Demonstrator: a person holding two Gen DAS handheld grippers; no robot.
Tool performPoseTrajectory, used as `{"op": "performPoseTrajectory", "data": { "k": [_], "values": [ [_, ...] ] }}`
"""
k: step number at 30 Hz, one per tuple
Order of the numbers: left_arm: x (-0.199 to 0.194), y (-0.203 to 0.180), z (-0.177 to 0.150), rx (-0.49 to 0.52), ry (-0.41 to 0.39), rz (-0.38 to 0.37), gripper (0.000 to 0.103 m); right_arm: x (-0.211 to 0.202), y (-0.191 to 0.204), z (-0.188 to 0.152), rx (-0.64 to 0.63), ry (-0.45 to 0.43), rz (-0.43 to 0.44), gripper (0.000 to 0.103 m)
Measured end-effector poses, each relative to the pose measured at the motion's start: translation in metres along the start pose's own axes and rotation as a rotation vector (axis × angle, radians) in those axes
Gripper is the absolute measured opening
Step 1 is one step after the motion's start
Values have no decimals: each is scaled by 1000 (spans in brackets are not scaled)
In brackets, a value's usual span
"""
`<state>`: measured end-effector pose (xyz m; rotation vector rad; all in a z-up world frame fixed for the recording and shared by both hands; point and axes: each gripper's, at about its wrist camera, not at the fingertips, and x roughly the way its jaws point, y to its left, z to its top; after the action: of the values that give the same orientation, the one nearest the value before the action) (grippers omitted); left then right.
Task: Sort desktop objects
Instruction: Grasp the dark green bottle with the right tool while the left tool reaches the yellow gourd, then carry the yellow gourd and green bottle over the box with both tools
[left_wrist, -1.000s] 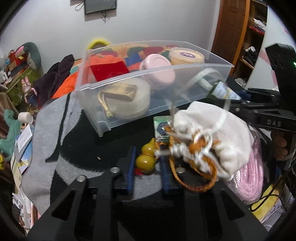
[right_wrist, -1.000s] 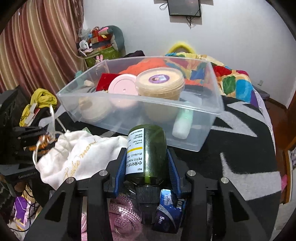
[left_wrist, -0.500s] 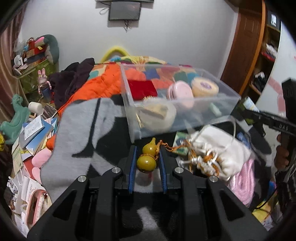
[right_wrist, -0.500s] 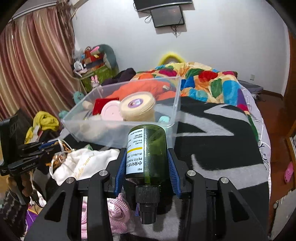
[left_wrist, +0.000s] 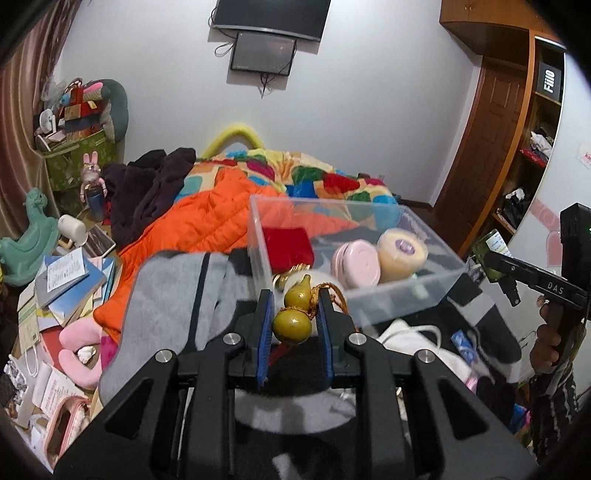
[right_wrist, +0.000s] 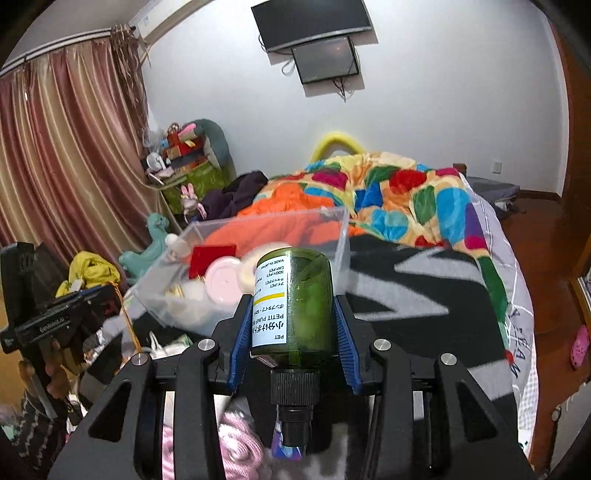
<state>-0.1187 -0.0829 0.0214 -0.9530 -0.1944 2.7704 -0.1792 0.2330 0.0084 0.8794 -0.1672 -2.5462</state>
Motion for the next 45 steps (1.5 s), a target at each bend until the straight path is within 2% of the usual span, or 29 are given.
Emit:
{"op": "performPoseTrajectory", "data": {
  "k": [5, 11, 18, 20, 26, 30, 35, 37, 41, 45],
  "values": [
    [8, -5, 16, 13, -16, -3, 22, 4, 4, 16, -5, -35, 14, 38],
    [27, 1, 32, -17, -15, -6, 22, 19, 7, 30, 5, -43, 29, 38],
    [63, 15, 35, -79, 36, -15, 22, 44, 12, 37, 5, -28, -8, 38],
    [72, 14, 32, -82, 52, -48, 22, 50, 12, 37, 14, -22, -8, 38],
    [83, -7, 21, 11, 55, -11, 22, 64, 12, 34, 25, -1, -20, 38],
    [88, -17, 17, 49, 60, -13, 22, 71, 12, 33, 18, -3, -58, 38],
    [91, -25, 13, 104, 43, 28, 22, 80, 8, 33, 25, 8, -100, 38],
    [90, -25, 12, 107, 34, 21, 29, 82, 7, 32, 30, 19, -89, 38],
    [90, -28, 11, 121, 20, 14, 36, 84, 8, 31, 15, 20, -107, 39],
    [89, -30, 9, 128, 5, 23, 38, 84, 7, 30, 2, 20, -129, 39]
  ]
}}
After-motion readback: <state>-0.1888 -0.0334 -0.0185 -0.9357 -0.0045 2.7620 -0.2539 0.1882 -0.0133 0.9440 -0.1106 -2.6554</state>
